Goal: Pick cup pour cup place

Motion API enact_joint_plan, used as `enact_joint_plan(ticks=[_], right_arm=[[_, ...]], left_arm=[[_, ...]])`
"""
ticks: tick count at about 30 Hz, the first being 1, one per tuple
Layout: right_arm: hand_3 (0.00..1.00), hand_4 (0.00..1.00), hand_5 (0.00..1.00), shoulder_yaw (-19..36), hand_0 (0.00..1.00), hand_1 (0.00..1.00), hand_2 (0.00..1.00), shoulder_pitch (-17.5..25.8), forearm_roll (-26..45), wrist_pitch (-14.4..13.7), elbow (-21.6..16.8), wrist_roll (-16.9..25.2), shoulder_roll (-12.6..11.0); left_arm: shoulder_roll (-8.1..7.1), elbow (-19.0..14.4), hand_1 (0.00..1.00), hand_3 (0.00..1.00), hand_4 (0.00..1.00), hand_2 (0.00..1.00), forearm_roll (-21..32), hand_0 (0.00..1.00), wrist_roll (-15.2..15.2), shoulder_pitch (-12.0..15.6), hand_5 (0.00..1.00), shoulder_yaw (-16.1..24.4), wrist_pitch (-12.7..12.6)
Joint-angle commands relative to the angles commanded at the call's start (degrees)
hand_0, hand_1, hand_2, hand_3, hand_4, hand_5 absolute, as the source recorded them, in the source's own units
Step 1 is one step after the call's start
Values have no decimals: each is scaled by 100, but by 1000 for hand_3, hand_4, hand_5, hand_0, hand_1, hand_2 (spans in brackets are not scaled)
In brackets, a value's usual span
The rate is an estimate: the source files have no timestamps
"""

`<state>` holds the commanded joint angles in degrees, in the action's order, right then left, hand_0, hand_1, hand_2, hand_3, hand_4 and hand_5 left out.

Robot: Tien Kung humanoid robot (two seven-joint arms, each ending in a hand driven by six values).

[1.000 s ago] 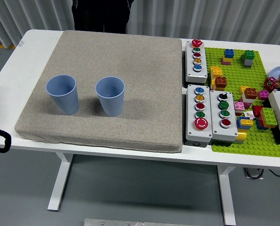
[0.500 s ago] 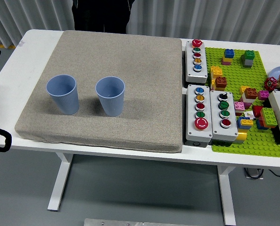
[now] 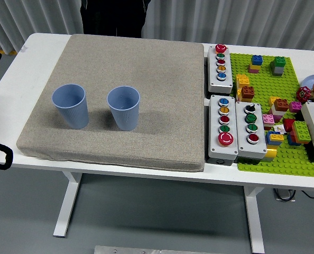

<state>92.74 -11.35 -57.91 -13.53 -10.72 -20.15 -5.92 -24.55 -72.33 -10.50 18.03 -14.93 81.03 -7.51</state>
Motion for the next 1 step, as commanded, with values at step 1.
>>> enact_joint_plan(ticks=[1], right_arm=[[576,2,149,4,705,634,574,6,2,-4,0,7,1]], left_arm=[[1,-3,878,932,752,931,-3,903,0,6,998,2,-1]])
